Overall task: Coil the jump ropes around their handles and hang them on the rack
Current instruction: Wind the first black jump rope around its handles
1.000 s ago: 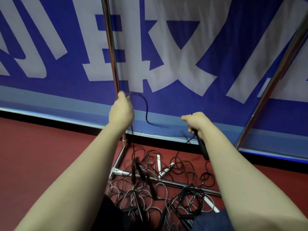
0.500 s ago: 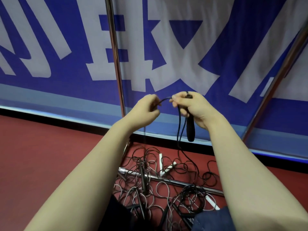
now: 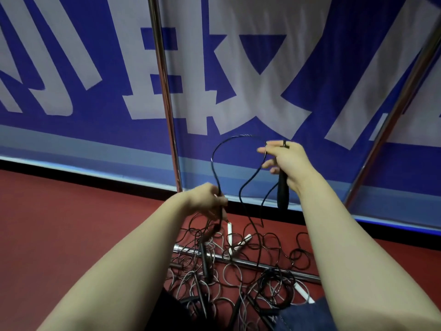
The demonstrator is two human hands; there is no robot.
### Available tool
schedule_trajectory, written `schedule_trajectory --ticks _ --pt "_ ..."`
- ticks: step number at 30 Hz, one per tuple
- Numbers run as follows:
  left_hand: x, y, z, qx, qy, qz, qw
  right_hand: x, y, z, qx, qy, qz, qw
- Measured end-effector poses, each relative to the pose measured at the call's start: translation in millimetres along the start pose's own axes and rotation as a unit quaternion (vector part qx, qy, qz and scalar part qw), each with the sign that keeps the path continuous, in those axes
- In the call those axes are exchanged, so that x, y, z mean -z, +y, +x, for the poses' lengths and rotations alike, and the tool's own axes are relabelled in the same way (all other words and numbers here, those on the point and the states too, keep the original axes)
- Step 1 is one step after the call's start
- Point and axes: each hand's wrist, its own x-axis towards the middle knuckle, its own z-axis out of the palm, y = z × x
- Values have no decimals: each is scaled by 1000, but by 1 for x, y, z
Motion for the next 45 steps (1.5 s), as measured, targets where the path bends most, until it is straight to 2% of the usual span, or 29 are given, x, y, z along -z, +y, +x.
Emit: schedule_trajectory --ticks 3,5,7,9,11,15,18,20,22,23,25,27,32,36,41,43,45 --pt "1 23 -13 -21 28 -116 993 2 21 5 -102 8 -61 993" --pt "3 36 -20 -36 48 -204 977 4 28 6 -133 -34 -85 987" --pt "4 45 -23 -53 74 -270 959 6 31 1 -139 -163 -65 975" --pt "4 48 -24 -63 96 -311 944 7 32 -9 -130 -300 -45 944" --pt "3 50 -24 -67 113 -335 933 6 34 -18 -127 -389 -19 912" --pt "-1 59 -24 -88 119 -394 907 1 31 -26 -139 -420 1 897" --pt "-1 64 -21 -103 133 -431 887 0 27 -31 -140 -429 -85 888" --pt "-1 66 -19 -104 145 -446 877 -1 26 -35 -141 -418 -80 894" --pt "-1 68 -20 -85 137 -455 876 -3 22 -36 -130 -383 -4 915" --pt "-1 69 -21 -65 129 -439 887 -3 20 -36 -114 -351 43 928" --pt "-1 70 -25 -18 106 -349 931 -4 16 -32 -76 -280 121 949" --pt "-3 74 -30 -8 67 -259 963 -4 10 -29 -59 -234 154 958" --pt "-11 85 -40 -106 -13 -99 989 -14 3 -27 -62 -138 263 953" --pt "-23 73 -40 -107 -54 -59 991 -19 -1 -23 -78 -71 327 939" --pt "-28 73 -39 -99 -67 -82 989 -17 -1 -27 -78 -49 309 947" --pt "-21 76 -42 -104 -58 -68 991 -8 -5 -29 -82 -62 180 978" --pt "-11 75 -45 -108 -50 -69 991 2 -7 -31 -88 -29 -43 995"
